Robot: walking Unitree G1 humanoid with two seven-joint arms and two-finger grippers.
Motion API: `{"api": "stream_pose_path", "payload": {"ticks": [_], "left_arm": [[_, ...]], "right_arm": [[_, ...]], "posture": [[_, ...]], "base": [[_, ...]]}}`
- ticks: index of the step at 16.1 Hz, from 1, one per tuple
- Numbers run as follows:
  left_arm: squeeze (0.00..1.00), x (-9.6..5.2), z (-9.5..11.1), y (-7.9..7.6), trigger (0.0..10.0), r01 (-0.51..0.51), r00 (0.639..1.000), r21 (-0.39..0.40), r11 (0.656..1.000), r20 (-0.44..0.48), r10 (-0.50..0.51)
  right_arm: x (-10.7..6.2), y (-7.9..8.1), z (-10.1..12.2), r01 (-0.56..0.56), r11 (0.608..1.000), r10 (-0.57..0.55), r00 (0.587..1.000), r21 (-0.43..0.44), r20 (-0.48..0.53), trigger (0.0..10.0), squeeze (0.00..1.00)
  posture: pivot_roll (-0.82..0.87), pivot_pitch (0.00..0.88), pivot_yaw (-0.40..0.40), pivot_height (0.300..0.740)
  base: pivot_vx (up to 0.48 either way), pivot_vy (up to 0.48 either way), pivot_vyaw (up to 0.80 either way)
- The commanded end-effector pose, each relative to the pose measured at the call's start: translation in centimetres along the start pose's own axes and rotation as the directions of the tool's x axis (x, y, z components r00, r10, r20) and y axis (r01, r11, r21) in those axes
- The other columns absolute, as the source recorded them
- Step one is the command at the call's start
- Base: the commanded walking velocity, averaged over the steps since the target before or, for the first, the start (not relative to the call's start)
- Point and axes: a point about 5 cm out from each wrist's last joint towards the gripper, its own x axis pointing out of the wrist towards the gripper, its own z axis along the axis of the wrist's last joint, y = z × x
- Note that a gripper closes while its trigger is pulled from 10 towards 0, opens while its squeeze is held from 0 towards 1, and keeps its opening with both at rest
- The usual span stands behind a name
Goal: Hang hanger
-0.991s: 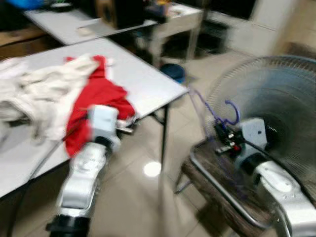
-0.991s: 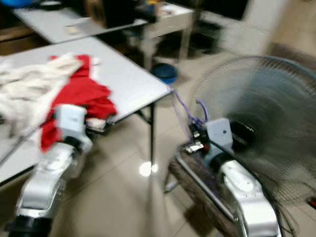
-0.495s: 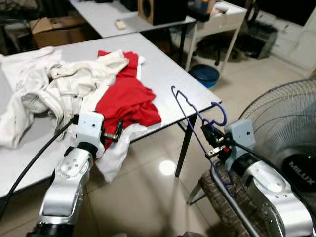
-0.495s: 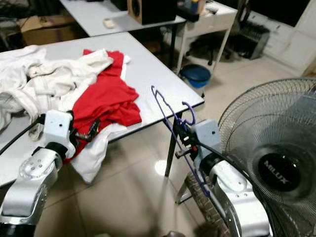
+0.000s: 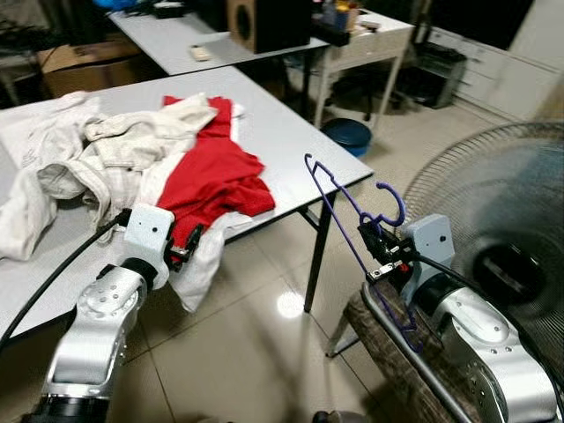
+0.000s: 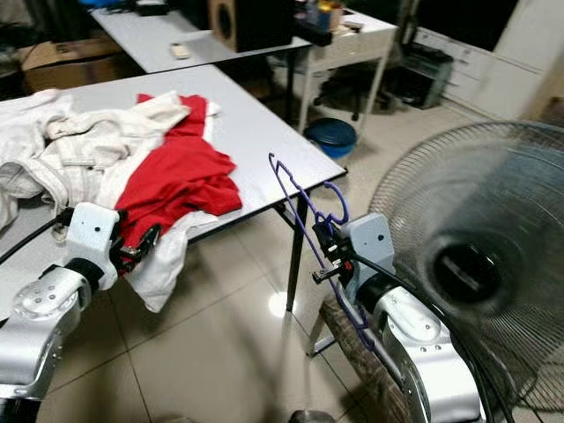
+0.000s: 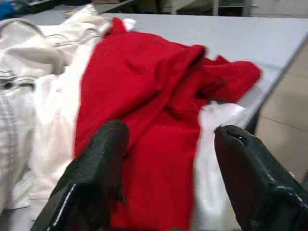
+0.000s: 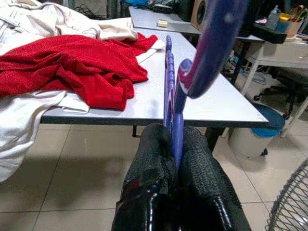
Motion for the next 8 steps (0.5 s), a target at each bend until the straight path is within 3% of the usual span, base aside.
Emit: {"api": "stream_pose_path", "payload": {"ticks": [1,2,3,4,5,6,7,8], "left_arm": [[0.0,0.1,0.0,0.4,0.0,0.01,1.0,0.01,1.0,-0.007,-0.01],[0.0,0.2,-0.1,0.6,0.0,0.003,1.0,0.023,1.0,-0.012,-0.003],[0.0,0.4,-0.3,1.4,0.8,-0.052,0.998,0.05,0.997,-0.024,0.053],[0.0,0.6,-0.4,2.7,0.7,-0.135,0.99,0.077,0.988,-0.032,0.138],[0.0,0.6,-0.4,3.7,2.6,-0.196,0.979,0.075,0.978,-0.032,0.199],[0.0,0.6,-0.3,4.0,3.0,-0.213,0.976,0.066,0.975,-0.031,0.216],[0.0,0.7,-0.3,4.0,8.2,-0.202,0.979,0.035,0.979,-0.025,0.203],[0.0,1.1,-0.2,3.1,10.0,-0.127,0.992,-0.037,0.991,-0.001,0.127]], "right_arm": [[0.2,-0.3,0.4,0.005,1.0,-0.004,1.0,-0.019,0.02,10.0,0.0],[0.2,-0.2,0.4,0.005,1.0,-0.005,1.0,-0.02,0.021,10.0,0.0],[0.3,-0.2,0.4,0.006,1.0,-0.006,1.0,-0.021,0.022,10.0,0.0],[0.3,-0.2,0.4,0.008,1.0,-0.008,1.0,-0.021,0.024,10.0,0.0],[0.2,-0.2,0.3,0.013,1.0,-0.012,1.0,-0.02,0.026,10.0,0.0],[0.2,-0.2,0.3,0.014,1.0,-0.013,1.0,-0.02,0.026,10.0,0.0],[0.2,-0.2,0.2,0.014,1.0,-0.014,1.0,-0.02,0.027,10.0,0.0],[0.3,-0.2,0.1,0.013,1.0,-0.012,1.0,-0.02,0.025,10.0,0.0]], "posture": [[-0.09,0.011,-0.005,0.74],[-0.09,0.011,-0.002,0.74],[-0.09,0.009,0.004,0.74],[-0.1,0.008,0.012,0.74],[-0.1,0.007,0.015,0.74],[-0.1,0.008,0.016,0.74],[-0.09,0.006,0.014,0.74],[-0.09,0.003,0.009,0.74]], "base": [[0.0,0.0,0.0],[0.0,0.0,0.0],[0.0,0.0,0.0],[0.0,0.0,0.0],[0.0,0.0,0.0],[0.0,0.0,0.0],[0.0,0.0,0.0],[0.0,0.0,0.0]]}}
